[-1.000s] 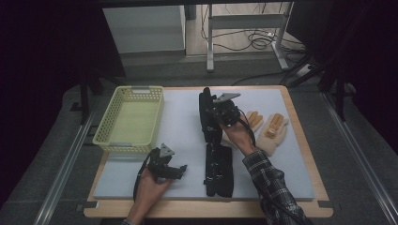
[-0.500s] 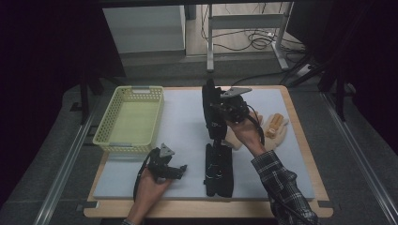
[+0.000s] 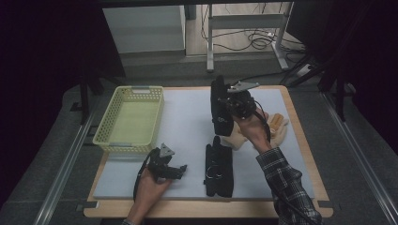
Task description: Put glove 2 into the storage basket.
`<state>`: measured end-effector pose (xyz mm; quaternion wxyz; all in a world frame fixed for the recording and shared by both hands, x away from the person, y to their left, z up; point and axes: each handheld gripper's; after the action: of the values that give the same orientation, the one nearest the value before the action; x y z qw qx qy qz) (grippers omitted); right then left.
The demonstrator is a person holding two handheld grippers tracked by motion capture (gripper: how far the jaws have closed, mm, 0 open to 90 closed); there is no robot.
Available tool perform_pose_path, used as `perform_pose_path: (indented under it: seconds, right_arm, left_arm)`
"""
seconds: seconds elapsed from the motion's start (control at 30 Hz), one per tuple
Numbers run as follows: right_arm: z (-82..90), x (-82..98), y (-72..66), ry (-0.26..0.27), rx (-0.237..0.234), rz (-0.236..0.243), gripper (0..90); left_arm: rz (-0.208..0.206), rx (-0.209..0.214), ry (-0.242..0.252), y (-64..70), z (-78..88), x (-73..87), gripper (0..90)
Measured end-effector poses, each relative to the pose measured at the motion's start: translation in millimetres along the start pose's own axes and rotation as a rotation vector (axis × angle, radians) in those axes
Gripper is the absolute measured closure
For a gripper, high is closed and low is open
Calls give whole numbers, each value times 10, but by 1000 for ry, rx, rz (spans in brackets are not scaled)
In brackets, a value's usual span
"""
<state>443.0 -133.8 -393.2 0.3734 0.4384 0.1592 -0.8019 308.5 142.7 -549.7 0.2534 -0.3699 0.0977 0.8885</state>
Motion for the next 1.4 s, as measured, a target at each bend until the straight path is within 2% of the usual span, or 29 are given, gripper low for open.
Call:
perform_pose_path:
  seconds: [0.13,0.2,0.5,0.6,0.73,0.83,0.93,0.97,1.03,1.1,1.17,1.27,1.4]
  right_arm:
    - [-8,30,44,-10,4,-10,889]
    - [-11,64,42,-15,-8,-23,889]
    - [108,334,-177,-32,-87,-47,889]
    - [226,491,-323,-38,-137,-63,889]
    - [377,626,-484,-47,-170,-80,889]
    - [478,720,-637,-64,-182,-66,889]
    - [464,870,-776,-99,-229,-58,875]
    - [437,926,-806,-117,-247,-52,858]
    - [395,1003,-810,-134,-291,-12,737]
    - [378,1045,-764,-144,-293,21,676]
    - [362,1068,-694,-155,-340,37,603]
    - [324,1114,-679,-175,-383,88,506]
    - [155,1187,-730,-230,-370,181,485]
  left_arm:
    - [0,1,0,0,1,0,84]
    - [0,0,0,0,0,0,84]
    - [1,0,2,1,-1,0,84]
    - [3,-1,4,3,-2,0,84]
    - [3,0,1,2,-1,-1,84]
    - [2,1,0,2,0,-1,84]
    - [6,0,3,4,-2,0,84]
    - [6,0,3,5,-2,0,84]
    - [3,-1,4,4,-2,0,84]
    - [4,-1,4,3,-3,-1,84]
    - [4,-1,4,3,-3,-1,84]
    - [6,0,4,4,-3,0,84]
    - [6,-1,4,5,-3,0,84]
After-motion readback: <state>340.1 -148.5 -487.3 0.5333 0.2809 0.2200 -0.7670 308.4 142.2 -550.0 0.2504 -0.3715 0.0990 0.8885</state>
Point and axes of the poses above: each handheld gripper's, and its own axes: z roughly backward along the jaws, x roughly out of its underside, y roughly to its right, and after that the axes turned 5 degrees about -x, right-handed
